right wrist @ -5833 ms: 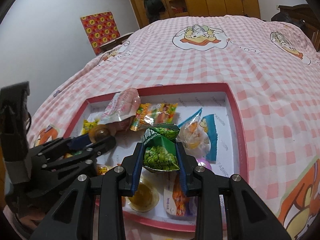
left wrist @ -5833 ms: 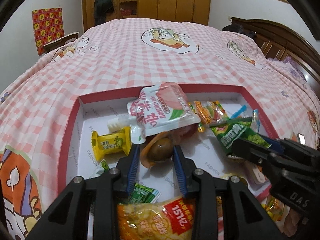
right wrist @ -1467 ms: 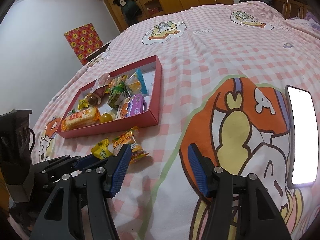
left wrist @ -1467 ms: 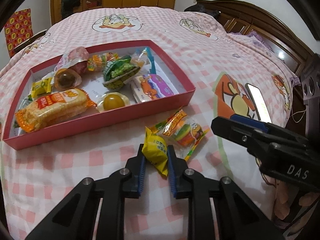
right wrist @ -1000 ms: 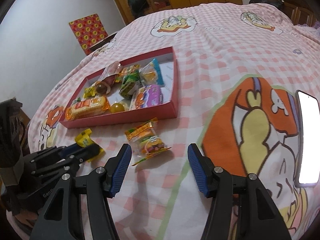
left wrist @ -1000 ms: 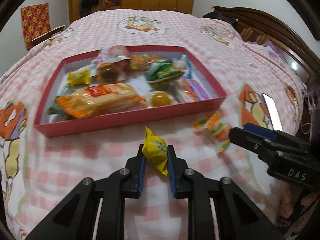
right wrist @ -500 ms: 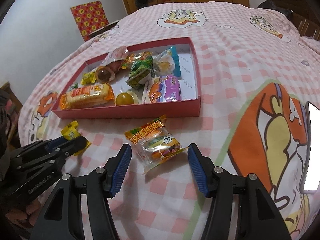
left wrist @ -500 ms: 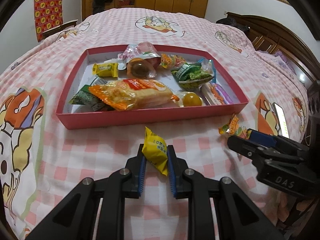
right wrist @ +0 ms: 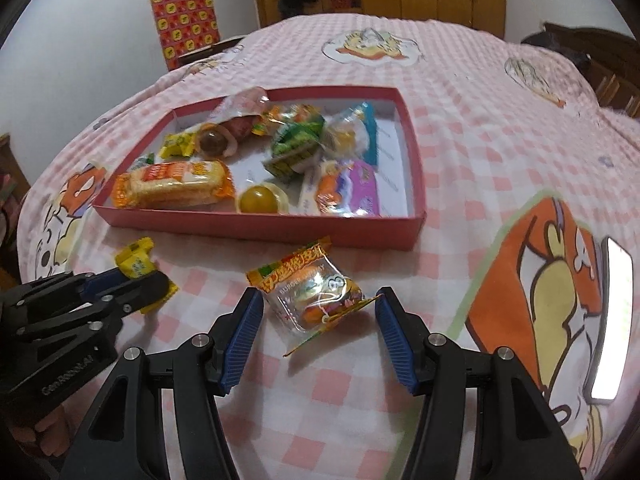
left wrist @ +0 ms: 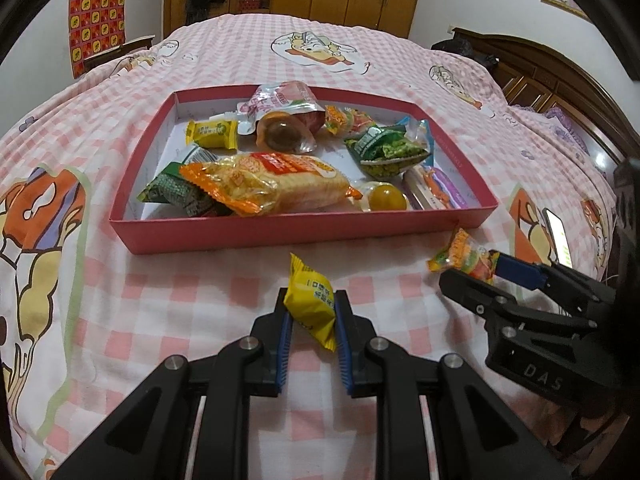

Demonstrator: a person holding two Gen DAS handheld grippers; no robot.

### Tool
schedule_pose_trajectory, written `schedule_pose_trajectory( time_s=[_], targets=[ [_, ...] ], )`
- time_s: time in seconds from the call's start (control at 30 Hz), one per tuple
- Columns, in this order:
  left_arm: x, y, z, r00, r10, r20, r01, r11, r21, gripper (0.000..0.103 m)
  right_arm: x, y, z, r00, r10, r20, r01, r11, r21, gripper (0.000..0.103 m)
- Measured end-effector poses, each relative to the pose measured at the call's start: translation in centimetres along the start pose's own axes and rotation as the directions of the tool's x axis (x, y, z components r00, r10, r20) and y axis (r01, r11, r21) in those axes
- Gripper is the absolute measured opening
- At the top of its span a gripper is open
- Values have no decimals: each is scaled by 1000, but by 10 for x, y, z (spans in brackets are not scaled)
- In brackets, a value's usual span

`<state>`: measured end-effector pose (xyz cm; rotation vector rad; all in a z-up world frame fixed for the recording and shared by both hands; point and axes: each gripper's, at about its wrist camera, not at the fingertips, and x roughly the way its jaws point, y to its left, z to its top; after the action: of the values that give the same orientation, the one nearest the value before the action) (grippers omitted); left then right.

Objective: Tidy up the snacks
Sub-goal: 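Grasp the yellow candy with the left gripper while the right grasps the gummy burger pack, then carry the yellow candy with the left gripper while the right carries the burger pack over the tray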

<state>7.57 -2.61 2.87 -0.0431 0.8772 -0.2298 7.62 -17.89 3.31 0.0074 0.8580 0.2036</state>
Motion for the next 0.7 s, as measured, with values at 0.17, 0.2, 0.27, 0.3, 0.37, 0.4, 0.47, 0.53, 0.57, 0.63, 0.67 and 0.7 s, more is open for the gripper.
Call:
schedule_pose_trajectory(
  time_s=[0.17, 0.2, 0.27, 0.3, 0.37, 0.4, 0.47, 0.53, 0.57, 0.63, 0.67, 0.7],
  targets=[
    [0, 0, 0, 1000, -3, 0, 3, 1000, -2, 21, 10, 5, 1, 1000, -6, -27, 6, 1000, -22, 64],
    [0, 0, 0, 1000, -4, -1, 4, 1000, -3, 21, 11, 4, 1, 1000, -4, -29, 3, 1000, -21, 64],
    [1, 1, 0, 1000, -5, -2, 5, 1000, -3, 21, 10, 3, 1, 1000, 9, -25, -10, 1000, -13, 64],
    [1, 1, 0, 1000, -4, -2, 4, 1000, -3, 21, 10, 1, 1, 1000, 20, -23, -20, 1000, -7, 64],
    [1, 1, 0, 1000, -5, -1, 5, 1000, -3, 21, 10, -1, 1, 999, 32, -19, -32, 999, 8, 57],
    [1, 1, 0, 1000, -5, -1, 5, 1000, -3, 21, 9, -3, 1, 999, 35, -18, -35, 999, 14, 52],
    [2, 1, 0, 1000, -5, -1, 5, 1000, -3, 21, 8, -5, 1, 999, 50, -15, -49, 998, 27, 48],
    [1, 1, 1, 1000, -5, 0, 5, 1000, -2, 21, 7, -6, 1, 998, 60, -13, -59, 998, 30, 45],
    [1, 1, 1, 1000, -5, -1, 5, 1000, -2, 20, 7, -6, 0, 998, 64, -12, -63, 998, 28, 44],
    [1, 1, 1, 1000, -5, -1, 5, 1000, -3, 21, 6, -5, 1, 997, 71, -10, -70, 997, 28, 41],
    [1, 1, 1, 1000, -5, 0, 5, 1000, -3, 20, 5, -5, 1, 997, 76, -9, -76, 997, 28, 39],
    [1, 1, 1, 1000, -5, 0, 5, 1000, -2, 20, 5, -4, 1, 997, 79, -9, -79, 996, 29, 38]
  ],
)
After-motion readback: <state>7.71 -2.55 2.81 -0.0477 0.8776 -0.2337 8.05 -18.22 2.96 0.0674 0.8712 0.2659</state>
